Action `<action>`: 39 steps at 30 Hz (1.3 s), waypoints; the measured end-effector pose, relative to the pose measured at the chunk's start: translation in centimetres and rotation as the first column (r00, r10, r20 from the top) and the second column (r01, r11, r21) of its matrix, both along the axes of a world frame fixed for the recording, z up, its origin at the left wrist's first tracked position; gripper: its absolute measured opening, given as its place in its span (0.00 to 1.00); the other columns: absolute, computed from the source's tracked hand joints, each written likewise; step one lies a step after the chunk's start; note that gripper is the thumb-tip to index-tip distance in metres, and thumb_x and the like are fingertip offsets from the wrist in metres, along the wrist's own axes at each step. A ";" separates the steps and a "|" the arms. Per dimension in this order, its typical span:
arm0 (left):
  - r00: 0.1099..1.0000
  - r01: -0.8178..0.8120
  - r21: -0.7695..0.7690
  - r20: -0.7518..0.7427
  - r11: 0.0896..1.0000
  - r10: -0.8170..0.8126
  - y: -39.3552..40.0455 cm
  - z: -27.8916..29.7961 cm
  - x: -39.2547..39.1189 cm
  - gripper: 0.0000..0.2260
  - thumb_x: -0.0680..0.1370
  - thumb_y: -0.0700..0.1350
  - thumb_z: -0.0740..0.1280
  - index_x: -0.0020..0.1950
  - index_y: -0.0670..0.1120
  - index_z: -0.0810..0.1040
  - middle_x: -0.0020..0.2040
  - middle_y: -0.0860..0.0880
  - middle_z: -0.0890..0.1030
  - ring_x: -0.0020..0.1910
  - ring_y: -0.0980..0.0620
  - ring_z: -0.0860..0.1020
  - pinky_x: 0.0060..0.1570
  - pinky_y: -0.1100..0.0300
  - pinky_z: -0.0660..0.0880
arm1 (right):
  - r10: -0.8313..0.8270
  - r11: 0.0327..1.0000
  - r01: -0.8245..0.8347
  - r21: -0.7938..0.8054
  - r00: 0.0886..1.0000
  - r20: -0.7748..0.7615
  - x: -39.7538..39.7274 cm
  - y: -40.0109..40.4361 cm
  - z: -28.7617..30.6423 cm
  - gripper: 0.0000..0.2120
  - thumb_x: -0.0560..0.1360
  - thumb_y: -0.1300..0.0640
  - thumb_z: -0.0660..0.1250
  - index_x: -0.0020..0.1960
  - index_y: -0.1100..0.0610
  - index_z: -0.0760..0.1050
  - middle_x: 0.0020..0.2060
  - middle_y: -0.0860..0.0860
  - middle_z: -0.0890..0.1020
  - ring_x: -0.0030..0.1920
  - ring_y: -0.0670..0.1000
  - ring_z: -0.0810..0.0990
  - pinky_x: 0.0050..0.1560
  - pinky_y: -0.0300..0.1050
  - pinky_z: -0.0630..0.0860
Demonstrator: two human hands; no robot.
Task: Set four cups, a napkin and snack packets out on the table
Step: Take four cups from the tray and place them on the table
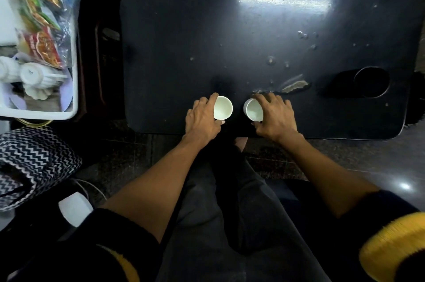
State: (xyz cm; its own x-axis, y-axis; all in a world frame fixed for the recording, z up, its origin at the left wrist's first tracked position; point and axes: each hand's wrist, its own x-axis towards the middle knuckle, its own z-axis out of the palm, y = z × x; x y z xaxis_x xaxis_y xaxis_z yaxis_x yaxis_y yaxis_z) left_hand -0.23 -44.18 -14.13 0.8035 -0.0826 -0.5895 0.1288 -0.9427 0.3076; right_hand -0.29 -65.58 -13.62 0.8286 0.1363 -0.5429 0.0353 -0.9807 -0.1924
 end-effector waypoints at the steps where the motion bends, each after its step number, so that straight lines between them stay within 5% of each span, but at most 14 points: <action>1: 1.000 -0.001 -0.002 -0.003 1.000 0.001 0.0 0.0 0.0 0.38 0.71 0.50 0.77 0.76 0.51 0.63 0.66 0.44 0.74 0.67 0.43 0.72 0.60 0.46 0.72 | -0.012 1.000 0.012 0.000 1.000 -0.001 0.0 0.0 0.0 0.41 0.63 0.47 0.75 0.73 0.51 0.66 0.64 0.55 0.76 0.61 0.61 0.76 0.59 0.56 0.70; 18: 0.997 -0.023 -0.033 -0.080 0.999 0.020 0.1 0.1 0.4 0.41 0.72 0.49 0.78 0.79 0.51 0.58 0.70 0.44 0.71 0.71 0.42 0.69 0.66 0.44 0.69 | -0.128 0.990 0.131 0.058 0.990 -0.053 -0.1 -0.2 -0.5 0.45 0.64 0.42 0.77 0.74 0.53 0.62 0.63 0.59 0.75 0.62 0.62 0.76 0.60 0.58 0.73; 24: 0.981 -0.174 -0.019 -0.085 0.985 0.172 0.9 0.3 0.1 0.45 0.70 0.46 0.79 0.80 0.47 0.57 0.74 0.44 0.67 0.74 0.42 0.66 0.69 0.44 0.68 | -0.194 0.979 0.198 0.049 0.978 -0.076 -0.7 -1.3 0.2 0.46 0.59 0.48 0.78 0.72 0.53 0.61 0.64 0.56 0.72 0.64 0.61 0.72 0.60 0.58 0.74; 30: 0.933 -0.359 -0.084 -0.057 0.929 0.355 2.1 -0.3 -0.7 0.32 0.72 0.38 0.75 0.74 0.48 0.69 0.67 0.46 0.76 0.65 0.43 0.77 0.63 0.43 0.76 | -0.476 0.858 0.489 0.157 0.872 -0.111 -2.2 -3.5 -0.4 0.29 0.65 0.64 0.71 0.66 0.53 0.73 0.58 0.55 0.76 0.59 0.59 0.77 0.54 0.53 0.78; 39: 0.961 -0.267 -0.135 0.029 0.954 0.274 2.5 -1.2 1.3 0.11 0.74 0.34 0.71 0.53 0.45 0.86 0.51 0.41 0.84 0.49 0.41 0.82 0.52 0.48 0.80 | -0.368 0.915 0.366 0.168 0.930 -0.017 -0.8 -3.9 -1.3 0.09 0.73 0.62 0.67 0.50 0.60 0.84 0.44 0.62 0.84 0.44 0.64 0.81 0.44 0.56 0.80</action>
